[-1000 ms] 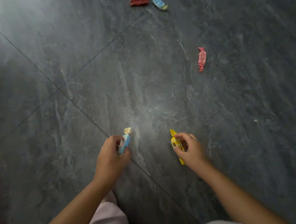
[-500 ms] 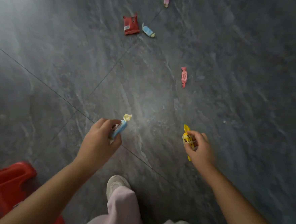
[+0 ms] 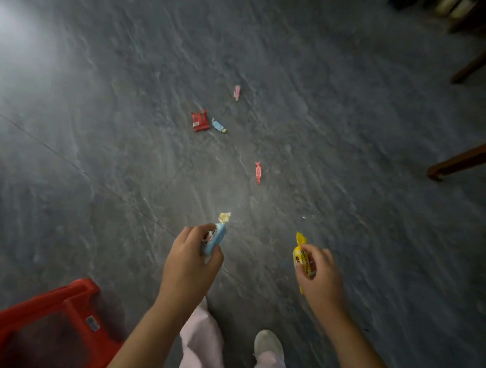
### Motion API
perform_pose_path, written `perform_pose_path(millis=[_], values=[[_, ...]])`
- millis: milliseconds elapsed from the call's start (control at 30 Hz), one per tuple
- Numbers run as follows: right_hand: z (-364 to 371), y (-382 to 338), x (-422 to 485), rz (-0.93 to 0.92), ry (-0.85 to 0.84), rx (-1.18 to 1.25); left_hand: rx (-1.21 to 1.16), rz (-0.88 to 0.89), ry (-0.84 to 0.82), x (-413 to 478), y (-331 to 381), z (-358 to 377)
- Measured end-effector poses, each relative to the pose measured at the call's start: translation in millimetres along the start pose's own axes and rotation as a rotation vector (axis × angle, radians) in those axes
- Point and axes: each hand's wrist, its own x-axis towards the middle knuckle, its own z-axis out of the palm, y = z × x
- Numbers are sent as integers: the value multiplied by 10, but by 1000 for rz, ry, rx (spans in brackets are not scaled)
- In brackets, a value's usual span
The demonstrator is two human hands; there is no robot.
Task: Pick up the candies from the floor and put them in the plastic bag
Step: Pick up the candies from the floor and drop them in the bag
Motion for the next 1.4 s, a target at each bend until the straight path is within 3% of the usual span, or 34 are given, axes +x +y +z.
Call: perform_pose_path(millis=[233,400,667,900,1200,1400], values=[[-1260,-410,-788,-55,150,49,-89,-99,92,-748,960,-440],[-1967,-671,-1298,-91,241,9,-74,-2,-18,-1043,1401,-744],[-2483,-1052,-2097,60,506,-4,9,493,-325,-1041,1948,-1190],[-2510,-1205,-2969,155,708,6,27,756,-547,-1262,2475,-1042],[-2643,-796,-4391,530,1068,69,31,1261,-945,-2599,3325,-477],[-2907,-207,-5348,693,1236,114,19,1459,-1108,-3877,3669,33]])
